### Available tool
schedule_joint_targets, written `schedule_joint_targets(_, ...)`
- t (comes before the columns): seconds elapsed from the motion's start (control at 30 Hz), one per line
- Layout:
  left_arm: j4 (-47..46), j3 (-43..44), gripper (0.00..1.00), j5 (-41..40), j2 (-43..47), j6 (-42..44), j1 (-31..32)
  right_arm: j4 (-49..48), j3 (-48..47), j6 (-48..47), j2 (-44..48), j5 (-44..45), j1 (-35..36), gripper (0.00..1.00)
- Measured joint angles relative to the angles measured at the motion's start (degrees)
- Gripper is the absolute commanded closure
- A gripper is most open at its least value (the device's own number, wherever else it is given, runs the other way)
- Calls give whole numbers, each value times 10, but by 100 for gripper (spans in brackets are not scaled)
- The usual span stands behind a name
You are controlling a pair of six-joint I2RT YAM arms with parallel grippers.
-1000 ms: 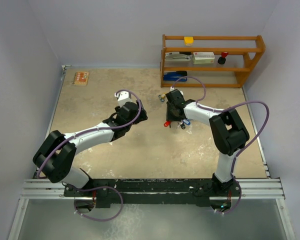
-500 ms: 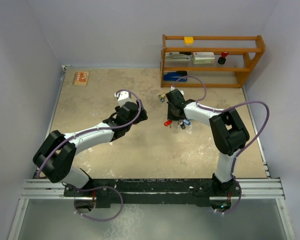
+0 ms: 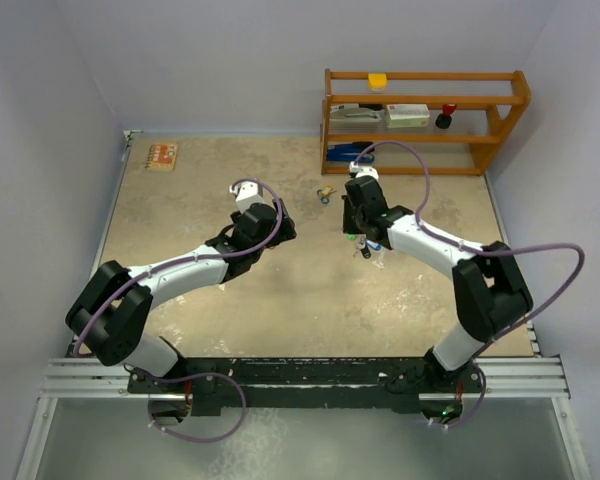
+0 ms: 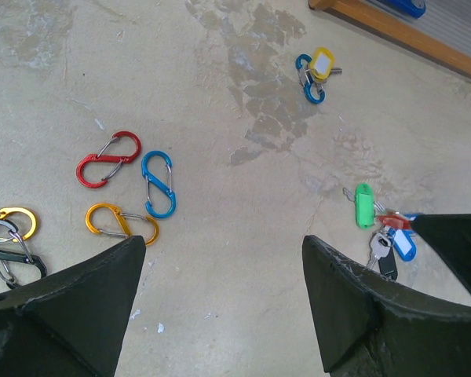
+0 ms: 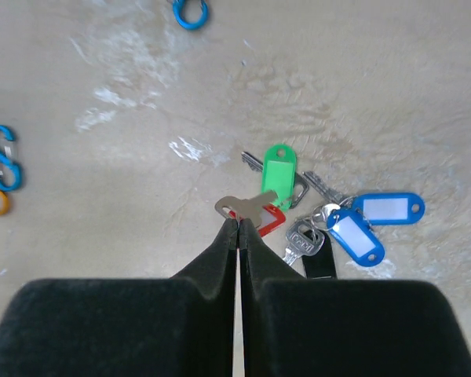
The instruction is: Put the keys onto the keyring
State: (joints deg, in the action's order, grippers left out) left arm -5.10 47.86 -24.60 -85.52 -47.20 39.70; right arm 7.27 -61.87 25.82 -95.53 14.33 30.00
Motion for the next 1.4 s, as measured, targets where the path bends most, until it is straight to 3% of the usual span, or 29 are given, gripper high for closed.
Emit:
schedule_joint_targets(0.47, 1, 0, 23, -6, 0, 3, -3, -91, 82, -74, 108, -68, 0, 100)
schedule_joint_targets(0.77, 0, -4, 23, -12, 0, 3, -7, -89, 47, -102, 40, -142, 1, 100)
schedule_joint_targets(0.8, 0, -6, 23, -12, 0, 3, -7, -89, 43, -103, 26, -152, 1, 98)
schedule_joint_targets(1.03, 1, -9, 23, -14, 1, 3, -7, -71, 30, -98, -25, -186, 6, 56)
schedule_joint_targets(1.4, 0, -9, 23, -14, 2, 3, -7, -61, 21, -99, -24, -184, 7, 52)
